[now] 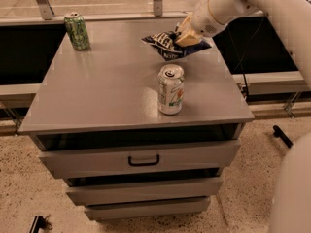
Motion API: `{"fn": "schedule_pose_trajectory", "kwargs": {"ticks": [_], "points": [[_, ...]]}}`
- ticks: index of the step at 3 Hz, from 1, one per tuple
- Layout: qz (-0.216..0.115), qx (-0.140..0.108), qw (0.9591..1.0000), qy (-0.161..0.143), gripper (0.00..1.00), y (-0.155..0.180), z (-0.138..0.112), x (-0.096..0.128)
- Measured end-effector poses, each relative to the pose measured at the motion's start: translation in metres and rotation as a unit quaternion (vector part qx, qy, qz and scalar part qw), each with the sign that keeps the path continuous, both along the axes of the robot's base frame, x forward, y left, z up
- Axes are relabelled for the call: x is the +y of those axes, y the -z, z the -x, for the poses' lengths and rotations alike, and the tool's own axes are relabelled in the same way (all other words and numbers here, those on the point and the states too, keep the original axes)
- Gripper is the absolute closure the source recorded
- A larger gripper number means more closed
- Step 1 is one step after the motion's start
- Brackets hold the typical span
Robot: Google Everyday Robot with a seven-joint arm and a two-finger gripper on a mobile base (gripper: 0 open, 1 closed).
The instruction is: Move blue chip bag near 7up can
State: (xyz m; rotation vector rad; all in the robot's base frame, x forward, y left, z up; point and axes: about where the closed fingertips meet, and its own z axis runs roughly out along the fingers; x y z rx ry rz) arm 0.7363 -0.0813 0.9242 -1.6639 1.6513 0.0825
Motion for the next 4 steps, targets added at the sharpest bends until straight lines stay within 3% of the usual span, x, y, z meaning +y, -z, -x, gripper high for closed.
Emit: {"fn": "schedule_pose_trajectory", "kwargs": {"ticks": [2, 3, 4], "points": [[-0.021, -0.009, 0.9991, -0.035, 1.00, 0.011, 0.049, -0.052], [-0.026, -0.019, 0.9973, -0.066, 1.00, 0.011, 0.067, -0.063], [-0.016, -0.025, 0.9944, -0.102, 0.82, 0.007, 0.079, -0.058]]}}
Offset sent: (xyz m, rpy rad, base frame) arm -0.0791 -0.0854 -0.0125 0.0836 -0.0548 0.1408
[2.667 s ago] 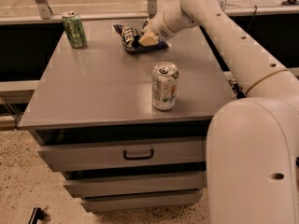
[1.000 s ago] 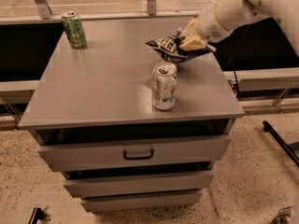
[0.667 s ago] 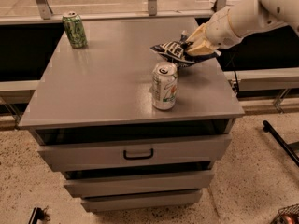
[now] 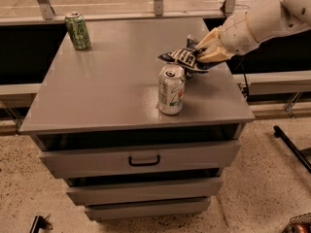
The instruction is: Move blue chip bag near 7up can
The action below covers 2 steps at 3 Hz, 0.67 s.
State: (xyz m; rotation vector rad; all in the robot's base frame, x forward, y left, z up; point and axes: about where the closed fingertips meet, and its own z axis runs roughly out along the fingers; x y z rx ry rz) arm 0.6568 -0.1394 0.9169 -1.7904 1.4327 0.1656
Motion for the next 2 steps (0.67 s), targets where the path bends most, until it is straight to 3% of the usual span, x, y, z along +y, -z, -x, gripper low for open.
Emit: {"fn": "schedule_pose_trajectory", "kwargs": {"ticks": [2], "points": [[0.041, 0.003, 0.9973, -0.061, 0.36, 0.003, 0.016, 0.024]]}}
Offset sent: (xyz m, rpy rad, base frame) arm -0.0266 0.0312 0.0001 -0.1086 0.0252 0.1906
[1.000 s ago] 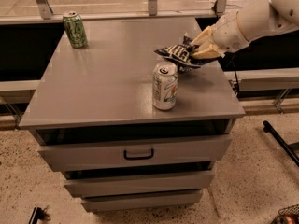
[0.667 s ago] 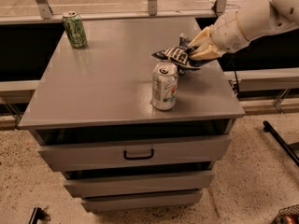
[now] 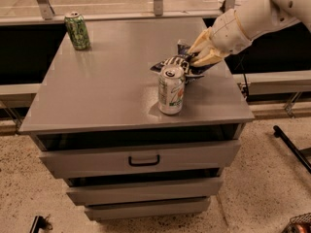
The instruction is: Move blue chip bag near 7up can
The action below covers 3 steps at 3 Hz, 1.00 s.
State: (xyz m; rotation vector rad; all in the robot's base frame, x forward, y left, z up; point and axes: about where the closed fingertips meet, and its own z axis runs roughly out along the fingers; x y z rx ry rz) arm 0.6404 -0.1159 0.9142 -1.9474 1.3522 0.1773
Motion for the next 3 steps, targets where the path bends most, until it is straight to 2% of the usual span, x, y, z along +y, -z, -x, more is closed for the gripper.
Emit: {"fn": "schedule_pose_trajectory", "kwargs": {"ticks": [1, 2, 3], "points": [[0.000, 0.002, 1.0000, -0.002, 0.13, 0.0021, 0.0000, 0.0017], [0.000, 0.004, 1.0000, -0.004, 0.00, 0.0040, -0.0005, 0.0042], [0.000, 0.004, 1.0000, -0.004, 0.00, 0.0041, -0.0005, 0.0043]]}}
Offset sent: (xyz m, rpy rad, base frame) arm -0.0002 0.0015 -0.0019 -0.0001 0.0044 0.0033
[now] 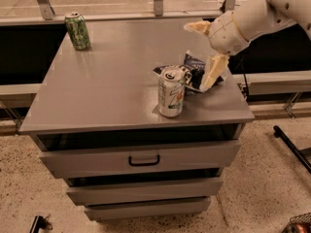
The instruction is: Move blue chip bag near 7up can
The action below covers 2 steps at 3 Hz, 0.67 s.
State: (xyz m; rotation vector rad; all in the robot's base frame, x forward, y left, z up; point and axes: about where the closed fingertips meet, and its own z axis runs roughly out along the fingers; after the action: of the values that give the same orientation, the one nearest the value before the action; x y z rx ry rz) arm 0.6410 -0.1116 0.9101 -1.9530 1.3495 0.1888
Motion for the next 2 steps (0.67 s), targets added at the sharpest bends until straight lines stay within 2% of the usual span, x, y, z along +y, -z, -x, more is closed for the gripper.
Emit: {"fn": "schedule_pose_trajectory", "kwargs": {"ticks": [1, 2], "points": [[0.001, -0.006, 1.0000, -0.003, 0.00, -0.005, -0.001, 0.000], [-0.001, -0.029, 0.9996, 0.006, 0.00, -0.030, -0.001, -0.010]]}}
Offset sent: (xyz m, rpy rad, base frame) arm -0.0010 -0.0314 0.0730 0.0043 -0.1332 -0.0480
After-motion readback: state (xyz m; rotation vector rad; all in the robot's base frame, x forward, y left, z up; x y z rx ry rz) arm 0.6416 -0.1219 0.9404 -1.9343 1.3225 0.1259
